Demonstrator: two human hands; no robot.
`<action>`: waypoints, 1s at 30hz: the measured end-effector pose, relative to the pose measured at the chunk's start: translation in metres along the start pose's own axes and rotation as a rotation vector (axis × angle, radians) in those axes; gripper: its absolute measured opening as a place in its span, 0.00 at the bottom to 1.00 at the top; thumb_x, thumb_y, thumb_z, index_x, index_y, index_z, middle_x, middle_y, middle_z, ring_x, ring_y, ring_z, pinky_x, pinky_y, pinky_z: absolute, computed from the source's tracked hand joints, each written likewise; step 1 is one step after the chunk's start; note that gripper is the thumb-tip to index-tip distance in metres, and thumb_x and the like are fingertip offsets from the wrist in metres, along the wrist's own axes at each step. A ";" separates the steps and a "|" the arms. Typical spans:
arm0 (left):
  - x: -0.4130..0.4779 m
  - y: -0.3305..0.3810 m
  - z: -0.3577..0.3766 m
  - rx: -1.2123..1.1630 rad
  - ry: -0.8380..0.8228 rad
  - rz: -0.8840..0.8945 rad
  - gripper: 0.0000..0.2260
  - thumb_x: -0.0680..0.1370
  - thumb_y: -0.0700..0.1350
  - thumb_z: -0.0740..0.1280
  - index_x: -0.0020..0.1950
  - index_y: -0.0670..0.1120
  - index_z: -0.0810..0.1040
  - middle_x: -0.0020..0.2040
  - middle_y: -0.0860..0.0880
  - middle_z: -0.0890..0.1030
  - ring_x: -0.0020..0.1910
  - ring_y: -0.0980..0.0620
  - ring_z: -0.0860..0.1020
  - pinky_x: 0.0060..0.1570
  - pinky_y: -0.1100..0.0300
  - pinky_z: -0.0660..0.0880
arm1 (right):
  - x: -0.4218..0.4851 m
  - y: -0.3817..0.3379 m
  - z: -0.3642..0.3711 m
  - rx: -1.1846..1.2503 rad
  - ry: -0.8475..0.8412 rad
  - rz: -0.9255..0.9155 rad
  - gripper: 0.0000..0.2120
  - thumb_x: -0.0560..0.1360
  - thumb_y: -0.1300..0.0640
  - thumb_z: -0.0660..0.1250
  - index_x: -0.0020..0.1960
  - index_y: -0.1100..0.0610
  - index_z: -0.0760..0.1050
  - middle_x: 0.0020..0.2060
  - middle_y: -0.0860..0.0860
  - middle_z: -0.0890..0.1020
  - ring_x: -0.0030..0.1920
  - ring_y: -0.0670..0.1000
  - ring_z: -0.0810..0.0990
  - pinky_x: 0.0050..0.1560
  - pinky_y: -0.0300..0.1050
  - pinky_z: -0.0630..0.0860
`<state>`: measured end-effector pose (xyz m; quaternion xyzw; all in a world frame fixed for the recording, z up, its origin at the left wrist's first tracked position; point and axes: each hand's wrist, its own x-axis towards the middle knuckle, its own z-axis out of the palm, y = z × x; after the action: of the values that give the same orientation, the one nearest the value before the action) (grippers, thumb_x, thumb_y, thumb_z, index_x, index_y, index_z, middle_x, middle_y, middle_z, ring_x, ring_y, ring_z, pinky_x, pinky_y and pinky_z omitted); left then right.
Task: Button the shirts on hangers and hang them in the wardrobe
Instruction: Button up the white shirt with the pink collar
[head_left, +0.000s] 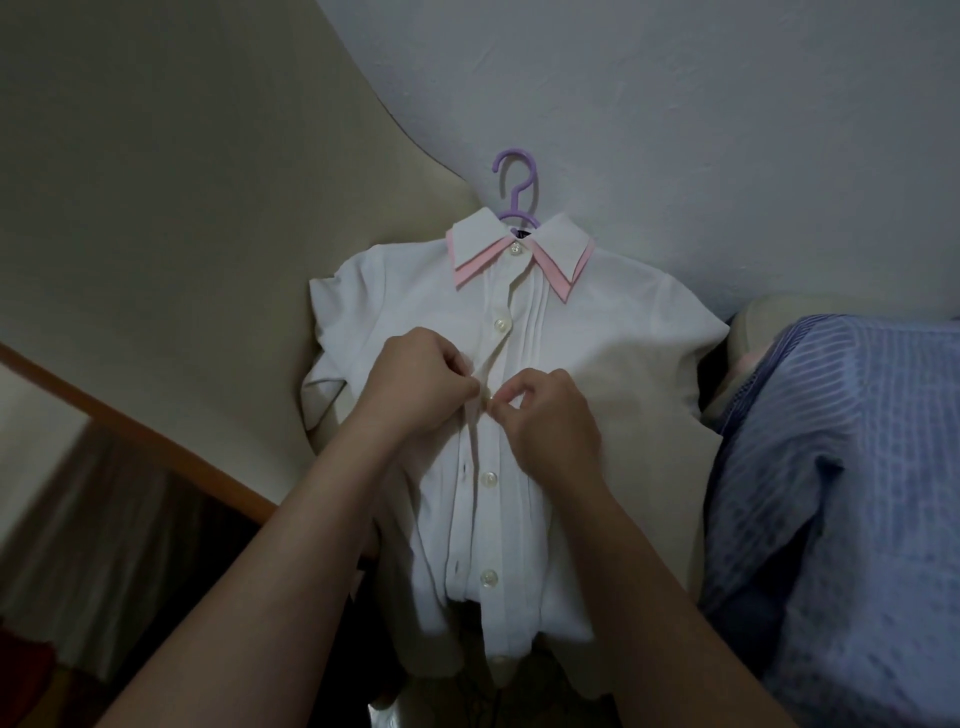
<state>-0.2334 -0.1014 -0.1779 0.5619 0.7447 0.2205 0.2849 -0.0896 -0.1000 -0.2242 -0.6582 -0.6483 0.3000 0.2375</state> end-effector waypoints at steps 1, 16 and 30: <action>0.000 0.000 0.000 -0.005 0.003 -0.004 0.03 0.73 0.43 0.75 0.39 0.46 0.85 0.34 0.53 0.82 0.36 0.55 0.80 0.39 0.59 0.79 | 0.000 -0.002 0.000 -0.005 0.001 0.006 0.05 0.75 0.49 0.71 0.43 0.48 0.78 0.45 0.47 0.73 0.40 0.46 0.73 0.33 0.39 0.65; -0.011 0.005 0.002 -0.150 -0.099 -0.032 0.09 0.76 0.37 0.70 0.36 0.41 0.85 0.30 0.45 0.84 0.31 0.45 0.84 0.38 0.52 0.84 | 0.008 -0.007 -0.028 0.668 -0.221 0.239 0.04 0.73 0.64 0.73 0.46 0.65 0.83 0.20 0.41 0.76 0.23 0.36 0.74 0.26 0.27 0.67; -0.009 0.004 0.001 -0.169 -0.041 -0.011 0.07 0.77 0.39 0.71 0.39 0.43 0.85 0.30 0.47 0.84 0.28 0.51 0.83 0.34 0.59 0.83 | 0.008 -0.004 -0.022 0.653 -0.217 0.240 0.03 0.73 0.63 0.74 0.41 0.60 0.82 0.28 0.45 0.81 0.25 0.35 0.75 0.28 0.26 0.69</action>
<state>-0.2281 -0.1092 -0.1741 0.5363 0.7203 0.2694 0.3479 -0.0771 -0.0901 -0.2060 -0.5835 -0.4577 0.5850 0.3283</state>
